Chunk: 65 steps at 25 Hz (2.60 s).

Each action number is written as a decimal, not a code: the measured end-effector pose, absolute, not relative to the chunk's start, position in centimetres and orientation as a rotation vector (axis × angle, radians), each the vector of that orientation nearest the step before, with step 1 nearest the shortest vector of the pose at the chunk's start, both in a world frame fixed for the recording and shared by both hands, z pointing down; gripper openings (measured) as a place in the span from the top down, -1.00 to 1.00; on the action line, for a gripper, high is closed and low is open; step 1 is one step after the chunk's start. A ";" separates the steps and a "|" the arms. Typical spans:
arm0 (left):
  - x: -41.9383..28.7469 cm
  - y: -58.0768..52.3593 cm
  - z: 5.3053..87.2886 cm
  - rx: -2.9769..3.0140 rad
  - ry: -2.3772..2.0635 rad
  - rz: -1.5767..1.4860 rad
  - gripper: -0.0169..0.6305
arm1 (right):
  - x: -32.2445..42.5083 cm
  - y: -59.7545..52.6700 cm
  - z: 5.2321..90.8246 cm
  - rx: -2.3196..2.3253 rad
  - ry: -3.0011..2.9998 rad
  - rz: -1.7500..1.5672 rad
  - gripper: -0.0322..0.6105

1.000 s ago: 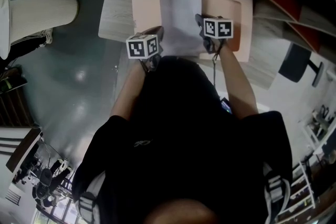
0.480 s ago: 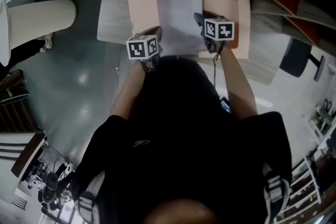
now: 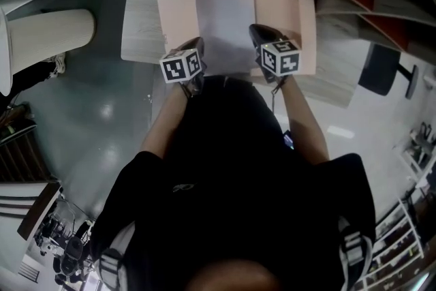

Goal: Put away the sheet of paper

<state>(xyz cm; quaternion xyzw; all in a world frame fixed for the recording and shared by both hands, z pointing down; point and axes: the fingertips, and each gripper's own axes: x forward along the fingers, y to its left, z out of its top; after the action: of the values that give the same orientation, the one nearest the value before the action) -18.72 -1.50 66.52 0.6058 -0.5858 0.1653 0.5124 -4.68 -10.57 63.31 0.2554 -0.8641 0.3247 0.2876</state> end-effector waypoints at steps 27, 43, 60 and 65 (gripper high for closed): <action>-14.3 -2.8 66.3 1.473 -1.398 0.385 0.81 | -1.5 -6.9 62.6 0.648 -2.306 0.864 0.82; -13.2 -3.4 66.6 1.469 -1.382 0.384 0.81 | 0.0 -7.3 62.3 0.683 -2.318 0.879 0.82; -12.3 -3.4 66.6 1.490 -1.373 0.413 0.81 | 0.3 -7.2 62.3 0.693 -2.318 0.875 0.82; -12.5 -3.1 66.8 1.488 -1.374 0.414 0.81 | 0.0 -7.1 62.4 0.690 -2.318 0.872 0.82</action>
<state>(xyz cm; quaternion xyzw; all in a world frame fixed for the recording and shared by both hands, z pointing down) -12.48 -3.10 66.78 0.6184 -0.5711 0.1721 0.5117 0.03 -7.06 62.43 0.2576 -0.8652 0.3253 0.2815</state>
